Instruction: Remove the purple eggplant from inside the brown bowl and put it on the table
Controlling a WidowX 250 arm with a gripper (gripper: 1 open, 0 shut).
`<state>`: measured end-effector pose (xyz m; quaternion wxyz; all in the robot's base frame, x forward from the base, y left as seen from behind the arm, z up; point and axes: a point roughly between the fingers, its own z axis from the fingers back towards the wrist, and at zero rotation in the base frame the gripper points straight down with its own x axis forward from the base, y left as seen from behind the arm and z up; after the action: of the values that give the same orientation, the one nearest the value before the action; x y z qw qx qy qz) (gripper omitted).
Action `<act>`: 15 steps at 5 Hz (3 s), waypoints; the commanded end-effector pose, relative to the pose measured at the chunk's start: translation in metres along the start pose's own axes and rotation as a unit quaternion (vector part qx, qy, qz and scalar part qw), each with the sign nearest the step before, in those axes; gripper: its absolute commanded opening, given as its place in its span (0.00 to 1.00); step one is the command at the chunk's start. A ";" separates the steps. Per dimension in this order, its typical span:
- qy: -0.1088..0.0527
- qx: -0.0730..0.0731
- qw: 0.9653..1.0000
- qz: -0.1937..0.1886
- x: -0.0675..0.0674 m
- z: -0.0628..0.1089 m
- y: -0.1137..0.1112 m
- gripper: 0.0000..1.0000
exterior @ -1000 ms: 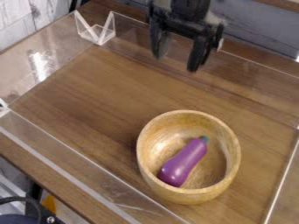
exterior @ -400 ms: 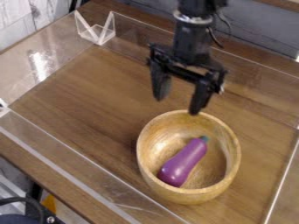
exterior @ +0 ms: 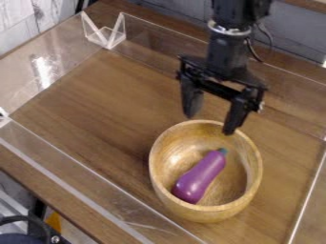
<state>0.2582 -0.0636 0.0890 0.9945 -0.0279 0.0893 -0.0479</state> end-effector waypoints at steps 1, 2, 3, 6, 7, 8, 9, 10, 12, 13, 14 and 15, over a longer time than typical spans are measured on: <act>-0.019 -0.003 1.000 -0.008 0.003 0.006 -0.007 1.00; -0.012 -0.003 1.000 -0.012 -0.001 0.002 -0.008 1.00; -0.004 -0.002 1.000 -0.016 -0.005 -0.004 -0.010 1.00; 0.010 0.007 1.000 -0.017 -0.008 -0.018 -0.010 1.00; 0.014 0.010 1.000 -0.017 -0.005 -0.024 -0.012 1.00; 0.019 0.014 1.000 -0.017 -0.002 -0.032 -0.013 1.00; 0.026 0.017 0.999 -0.016 0.001 -0.039 -0.013 1.00; 0.029 0.018 0.999 -0.015 0.005 -0.043 -0.012 0.00; 0.012 0.026 0.999 -0.015 -0.001 -0.024 -0.013 0.00; -0.003 0.030 0.999 -0.015 -0.007 -0.009 -0.013 0.00; -0.009 0.033 0.999 -0.014 -0.013 -0.002 -0.012 0.00; -0.012 0.036 0.999 -0.009 -0.015 0.002 -0.002 0.00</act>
<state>0.2395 -0.0654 0.0748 0.9918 0.0121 0.1115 -0.0607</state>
